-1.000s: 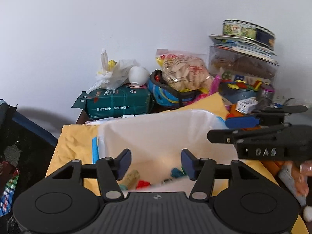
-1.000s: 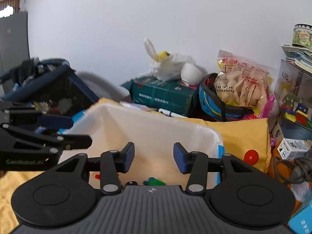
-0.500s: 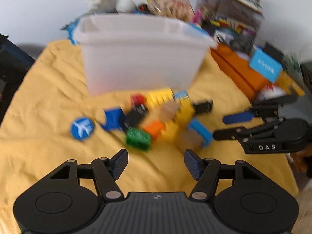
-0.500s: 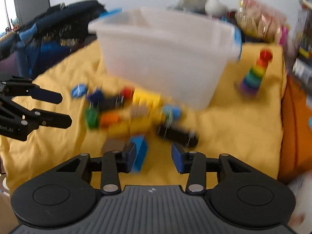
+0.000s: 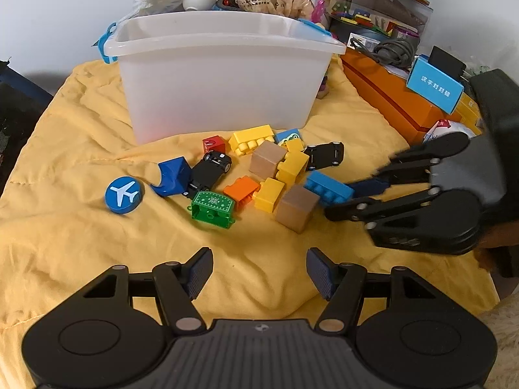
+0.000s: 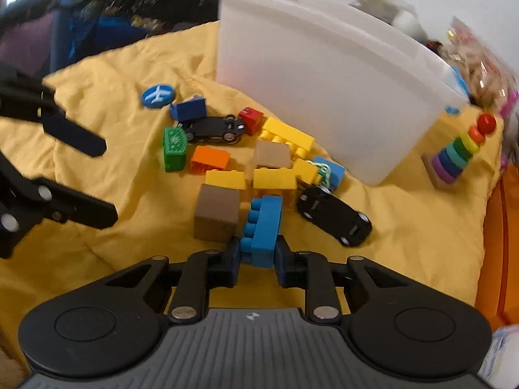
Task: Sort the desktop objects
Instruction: 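Grasp the tan wooden cube with left tool while right grasps brown cube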
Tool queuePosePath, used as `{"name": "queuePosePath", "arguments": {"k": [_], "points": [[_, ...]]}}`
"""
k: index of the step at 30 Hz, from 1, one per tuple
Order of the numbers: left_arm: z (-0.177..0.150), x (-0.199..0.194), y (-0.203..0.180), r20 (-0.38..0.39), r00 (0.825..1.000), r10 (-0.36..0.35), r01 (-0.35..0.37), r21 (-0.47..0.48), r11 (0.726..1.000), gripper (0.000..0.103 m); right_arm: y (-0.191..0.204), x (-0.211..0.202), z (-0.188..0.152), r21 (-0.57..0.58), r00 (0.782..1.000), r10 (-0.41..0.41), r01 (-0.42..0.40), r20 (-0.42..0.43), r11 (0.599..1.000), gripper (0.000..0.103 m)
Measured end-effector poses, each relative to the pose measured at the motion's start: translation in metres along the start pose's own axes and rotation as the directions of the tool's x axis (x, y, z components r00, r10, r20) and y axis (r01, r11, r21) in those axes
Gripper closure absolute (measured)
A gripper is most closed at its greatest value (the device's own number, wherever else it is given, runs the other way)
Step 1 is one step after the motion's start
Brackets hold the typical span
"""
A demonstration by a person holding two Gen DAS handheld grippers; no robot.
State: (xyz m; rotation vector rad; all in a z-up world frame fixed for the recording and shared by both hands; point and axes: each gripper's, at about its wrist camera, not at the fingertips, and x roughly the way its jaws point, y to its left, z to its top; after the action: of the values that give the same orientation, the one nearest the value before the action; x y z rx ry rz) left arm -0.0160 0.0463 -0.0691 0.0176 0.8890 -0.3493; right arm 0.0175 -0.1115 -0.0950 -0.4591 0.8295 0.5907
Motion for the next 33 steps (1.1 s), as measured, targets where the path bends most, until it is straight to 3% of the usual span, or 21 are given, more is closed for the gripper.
{"name": "queuePosePath", "arguments": {"k": [3,5,7,9,13,15,21,23,25,27,29,33], "points": [[0.003,0.003,-0.004,0.009,1.000,-0.011,0.011,0.012,1.000,0.036,-0.020,-0.012,-0.001,0.162,0.992,0.125,-0.123,-0.004,0.979,0.079],[0.008,0.006,-0.009,0.016,0.999,-0.029,0.028,0.033,0.999,0.036,-0.036,-0.016,-0.006,0.310,0.961,0.275,-0.261,-0.001,0.914,0.079],[0.013,0.010,-0.015,0.030,0.999,-0.041,0.038,0.086,0.996,0.036,-0.051,-0.015,-0.017,0.453,0.921,0.388,-0.353,0.017,0.818,0.079],[0.021,0.017,-0.023,0.039,0.999,-0.018,0.012,0.167,0.986,0.036,-0.058,-0.011,-0.027,0.519,0.911,0.412,-0.358,0.012,0.776,0.078],[0.037,0.034,-0.034,0.007,0.999,-0.031,0.029,0.226,0.974,0.039,-0.070,-0.009,-0.042,0.602,0.931,0.365,-0.292,0.002,0.743,0.070],[0.040,0.040,-0.040,-0.003,0.999,-0.044,0.044,0.241,0.970,0.039,-0.074,-0.013,-0.047,0.606,0.947,0.322,-0.257,0.001,0.753,0.058],[0.040,0.051,-0.046,-0.023,1.000,-0.017,0.023,0.262,0.965,0.041,-0.068,-0.030,-0.042,0.490,0.991,0.133,-0.118,0.006,0.863,0.058],[0.039,0.046,-0.043,-0.008,1.000,-0.020,0.021,0.249,0.968,0.041,-0.070,-0.035,-0.041,0.483,0.992,0.121,-0.123,0.036,0.867,0.058],[0.038,0.049,-0.040,-0.023,0.999,-0.022,0.027,0.222,0.975,0.041,-0.067,-0.040,-0.029,0.428,0.992,0.103,-0.126,0.078,0.895,0.058],[0.040,0.057,-0.040,-0.044,0.999,-0.026,0.034,0.195,0.980,0.049,-0.059,-0.043,-0.012,0.318,0.992,0.040,-0.075,0.118,0.945,0.060],[0.040,0.065,-0.044,-0.046,0.999,-0.025,0.034,0.203,0.979,0.062,-0.055,-0.042,0.008,0.269,0.989,-0.027,-0.013,0.142,0.963,0.059],[0.032,0.056,-0.042,-0.036,0.999,-0.021,0.028,0.214,0.976,0.062,-0.056,-0.032,0.035,0.233,0.985,0.009,-0.050,0.173,0.971,0.059]]}}
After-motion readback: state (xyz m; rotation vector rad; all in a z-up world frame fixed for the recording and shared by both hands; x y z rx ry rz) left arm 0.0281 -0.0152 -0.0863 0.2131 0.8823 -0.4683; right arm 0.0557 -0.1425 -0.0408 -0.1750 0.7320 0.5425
